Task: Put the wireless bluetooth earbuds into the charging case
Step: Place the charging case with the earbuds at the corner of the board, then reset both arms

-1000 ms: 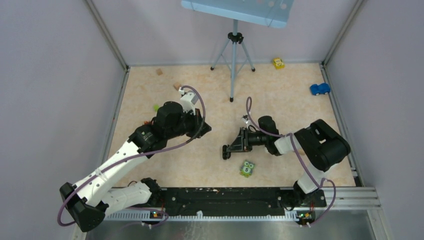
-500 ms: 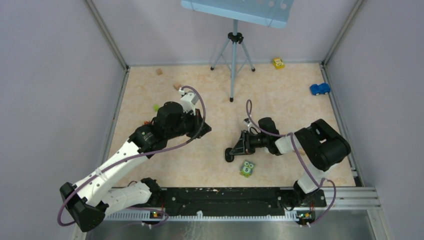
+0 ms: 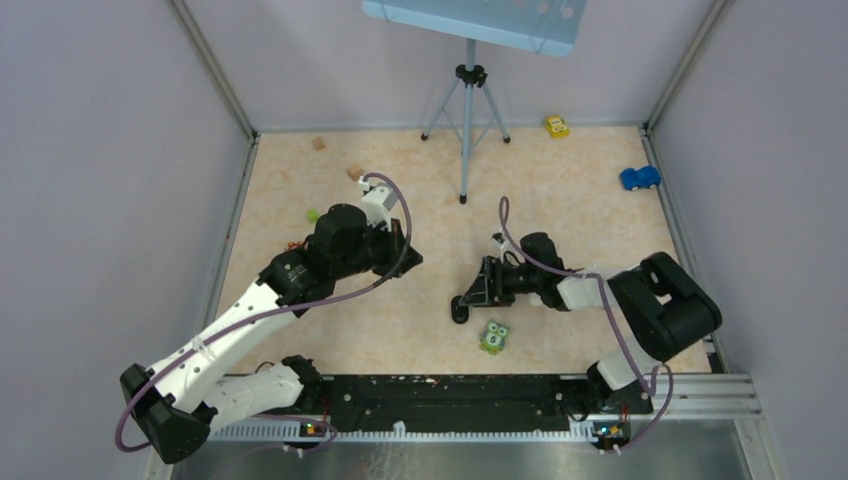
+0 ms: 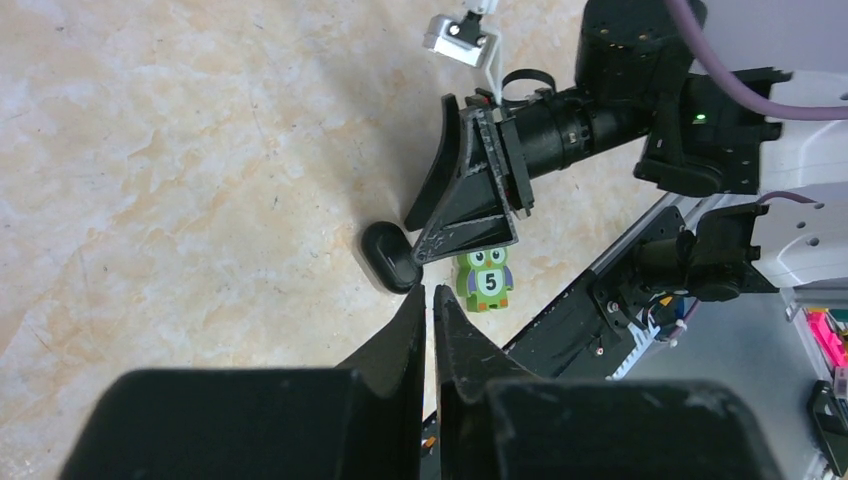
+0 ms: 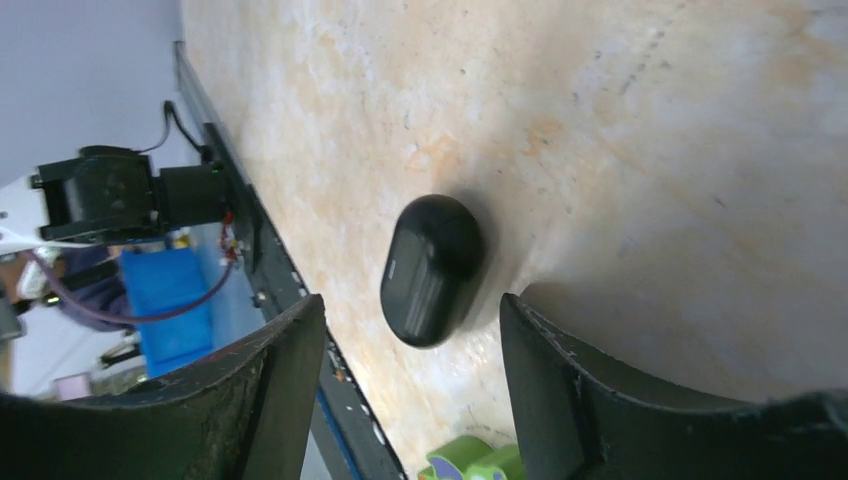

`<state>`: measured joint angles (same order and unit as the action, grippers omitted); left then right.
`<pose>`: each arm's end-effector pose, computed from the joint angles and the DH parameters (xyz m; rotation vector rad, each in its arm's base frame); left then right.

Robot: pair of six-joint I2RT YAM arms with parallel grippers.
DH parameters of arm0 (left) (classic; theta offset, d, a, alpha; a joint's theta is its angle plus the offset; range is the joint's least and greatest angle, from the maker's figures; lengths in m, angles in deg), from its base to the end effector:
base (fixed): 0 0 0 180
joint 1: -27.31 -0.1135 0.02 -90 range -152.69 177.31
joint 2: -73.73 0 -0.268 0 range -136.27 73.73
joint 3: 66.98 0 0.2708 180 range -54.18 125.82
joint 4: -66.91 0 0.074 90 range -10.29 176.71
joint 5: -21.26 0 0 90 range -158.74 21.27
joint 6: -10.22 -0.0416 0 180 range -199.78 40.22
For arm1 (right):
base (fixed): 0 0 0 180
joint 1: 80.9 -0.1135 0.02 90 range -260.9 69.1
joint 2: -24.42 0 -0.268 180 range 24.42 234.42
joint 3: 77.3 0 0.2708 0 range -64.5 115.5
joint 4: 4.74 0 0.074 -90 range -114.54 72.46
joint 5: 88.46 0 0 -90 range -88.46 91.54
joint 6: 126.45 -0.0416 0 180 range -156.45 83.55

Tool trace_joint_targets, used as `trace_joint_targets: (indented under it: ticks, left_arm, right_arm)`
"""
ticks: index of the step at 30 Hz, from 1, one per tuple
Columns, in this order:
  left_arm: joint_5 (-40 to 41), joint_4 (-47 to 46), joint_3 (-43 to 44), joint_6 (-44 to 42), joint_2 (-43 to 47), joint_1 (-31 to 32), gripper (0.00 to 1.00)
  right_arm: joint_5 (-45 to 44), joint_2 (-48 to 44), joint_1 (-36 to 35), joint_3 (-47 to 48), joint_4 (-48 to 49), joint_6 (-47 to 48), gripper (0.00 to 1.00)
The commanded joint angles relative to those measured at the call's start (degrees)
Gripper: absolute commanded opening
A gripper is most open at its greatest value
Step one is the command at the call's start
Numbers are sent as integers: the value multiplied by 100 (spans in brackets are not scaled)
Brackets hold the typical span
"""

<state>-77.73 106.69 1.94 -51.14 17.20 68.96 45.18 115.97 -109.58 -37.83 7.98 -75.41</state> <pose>0.1742 -0.1636 0.3422 0.3489 2.1442 -0.8991 0.2267 0.1568 0.1018 -0.2398 2.4519 1.4426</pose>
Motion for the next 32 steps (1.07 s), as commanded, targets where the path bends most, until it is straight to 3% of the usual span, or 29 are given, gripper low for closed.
trace_joint_targets:
  ticks: [1, 6, 8, 11, 14, 20, 25, 32]
  left_arm:
    - [78, -193, -48, 13, 55, -34, 10]
    - [165, -210, -90, 57, 80, -42, 24]
    - [277, -229, -96, 109, 113, -43, 38]
    - [552, -283, -135, 184, 207, -36, 61]
    - [1008, -341, -223, 318, 333, -47, 78]
    - [1920, -216, -444, 752, 485, -46, 99]
    - [2395, 31, -455, 1017, 485, -41, 99]
    - [2900, 151, -524, 1135, 668, -42, 99]
  right_arm:
    - [-1067, -1022, 43, 200, -1450, 670, 65]
    - [-3371, -2847, 45, 848, -3939, 1345, 77]
    - [-4600, -3561, 44, 1123, -4670, 1428, 86]
    - [-6408, -4529, 46, 1461, -5524, 1337, 88]
    - [-7468, -5329, 44, 1675, -6107, 1338, 88]
    - [-8193, -6463, 46, 1678, -6616, 1099, 89]
    - [-8240, -6728, 44, 1653, -6728, 808, 89]
    - [-8089, -6423, 41, 1578, -6680, 804, 90]
